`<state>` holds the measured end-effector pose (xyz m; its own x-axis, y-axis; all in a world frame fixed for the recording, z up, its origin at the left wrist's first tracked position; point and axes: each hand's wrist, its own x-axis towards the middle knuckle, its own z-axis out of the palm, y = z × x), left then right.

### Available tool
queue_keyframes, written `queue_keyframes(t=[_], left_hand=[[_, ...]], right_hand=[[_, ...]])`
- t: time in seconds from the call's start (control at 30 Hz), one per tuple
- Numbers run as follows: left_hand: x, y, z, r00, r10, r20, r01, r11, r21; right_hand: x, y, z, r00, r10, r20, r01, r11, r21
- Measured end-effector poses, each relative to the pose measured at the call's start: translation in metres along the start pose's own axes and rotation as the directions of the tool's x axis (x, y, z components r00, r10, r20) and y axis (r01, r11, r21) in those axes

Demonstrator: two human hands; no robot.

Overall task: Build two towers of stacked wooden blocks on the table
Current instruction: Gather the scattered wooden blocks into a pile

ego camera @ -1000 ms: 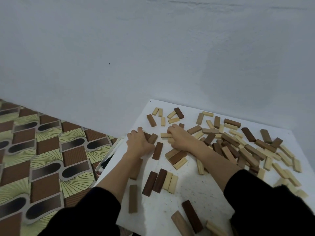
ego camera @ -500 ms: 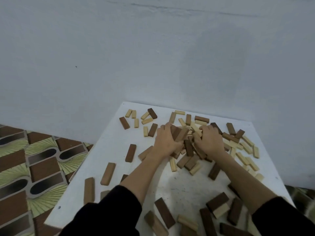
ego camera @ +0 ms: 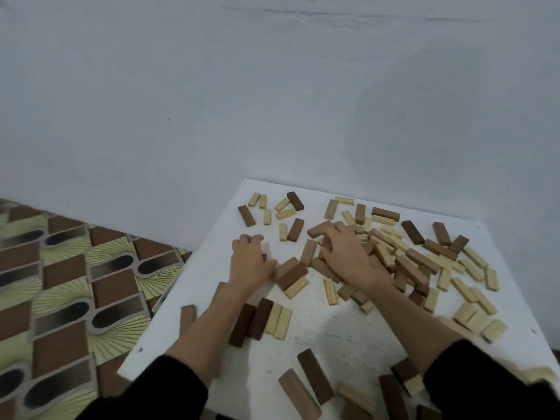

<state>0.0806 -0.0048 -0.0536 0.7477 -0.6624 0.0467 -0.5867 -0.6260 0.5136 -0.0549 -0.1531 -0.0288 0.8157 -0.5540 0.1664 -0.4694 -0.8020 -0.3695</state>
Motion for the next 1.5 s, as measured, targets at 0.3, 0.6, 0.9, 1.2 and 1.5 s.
queue_keyframes(t=[0.3, 0.6, 0.9, 1.2, 1.5], left_hand=[[0.003, -0.039, -0.012, 0.995, -0.074, 0.07, 0.079, 0.994, -0.074], [0.002, -0.02, -0.007, 0.997, 0.041, 0.06, -0.029, 0.981, -0.191], [-0.007, 0.006, 0.008, 0.966, 0.239, 0.094, -0.222, 0.961, -0.168], [-0.024, 0.022, 0.025, 0.939, 0.22, 0.265, -0.239, 0.97, 0.045], [-0.033, 0.021, 0.036, 0.941, 0.286, 0.178, -0.321, 0.923, 0.212]], right_hand=[[0.065, -0.045, 0.041, 0.983, 0.091, 0.162, -0.037, 0.951, -0.308], [0.085, -0.06, 0.058, 0.971, 0.123, 0.204, -0.083, 0.977, -0.195], [0.079, -0.048, 0.032, 0.976, 0.206, 0.071, -0.217, 0.948, 0.232], [0.043, -0.02, 0.003, 0.98, 0.199, -0.007, -0.186, 0.929, 0.321], [0.001, -0.001, -0.01, 0.979, 0.203, -0.031, -0.175, 0.903, 0.392]])
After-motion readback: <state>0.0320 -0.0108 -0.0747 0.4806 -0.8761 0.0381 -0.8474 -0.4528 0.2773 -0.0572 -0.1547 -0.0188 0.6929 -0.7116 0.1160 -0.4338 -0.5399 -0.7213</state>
